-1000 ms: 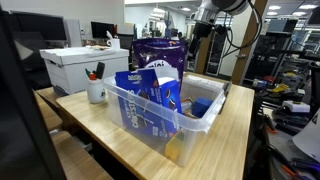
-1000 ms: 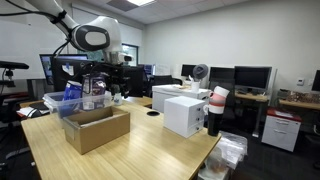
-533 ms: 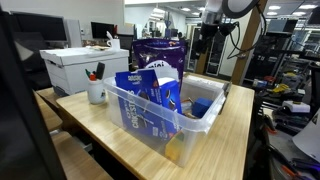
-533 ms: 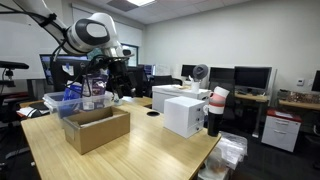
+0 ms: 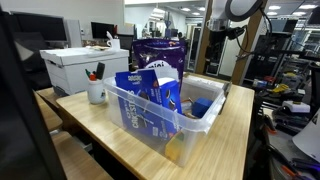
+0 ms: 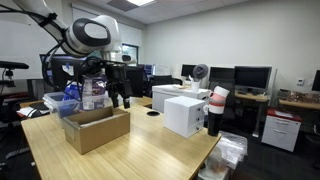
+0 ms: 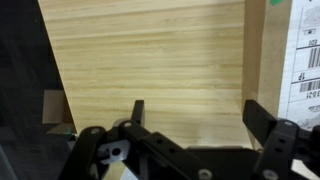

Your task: Close the cardboard box and position it nicely on the table top

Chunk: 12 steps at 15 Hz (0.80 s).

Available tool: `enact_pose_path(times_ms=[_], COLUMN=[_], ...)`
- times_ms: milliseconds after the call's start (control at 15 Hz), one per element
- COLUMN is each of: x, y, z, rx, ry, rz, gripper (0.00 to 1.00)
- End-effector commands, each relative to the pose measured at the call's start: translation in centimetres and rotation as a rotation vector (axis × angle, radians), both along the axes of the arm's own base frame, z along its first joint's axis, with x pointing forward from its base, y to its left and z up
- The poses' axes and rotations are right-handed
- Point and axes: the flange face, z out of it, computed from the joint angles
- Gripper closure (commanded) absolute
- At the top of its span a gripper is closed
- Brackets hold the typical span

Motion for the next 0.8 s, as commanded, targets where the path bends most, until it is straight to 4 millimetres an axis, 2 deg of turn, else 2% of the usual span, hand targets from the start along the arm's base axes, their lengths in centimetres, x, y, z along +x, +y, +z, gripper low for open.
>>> enact_pose_path(times_ms=[0,333,400,733], x=[-1.4,-3.3,-1.9,-2.4], y=[-0.6,-2.4,-2.1,-2.6], z=[0.5,1.7,1.1,1.6], rx=[0.098,0.243,0.204,0.213], ry=[0.024,-0.022,-0.012,-0.022], rz=[-0.080,-0.102,-0.116,-0.118], gripper=[0.00,0.00,0.00,0.00])
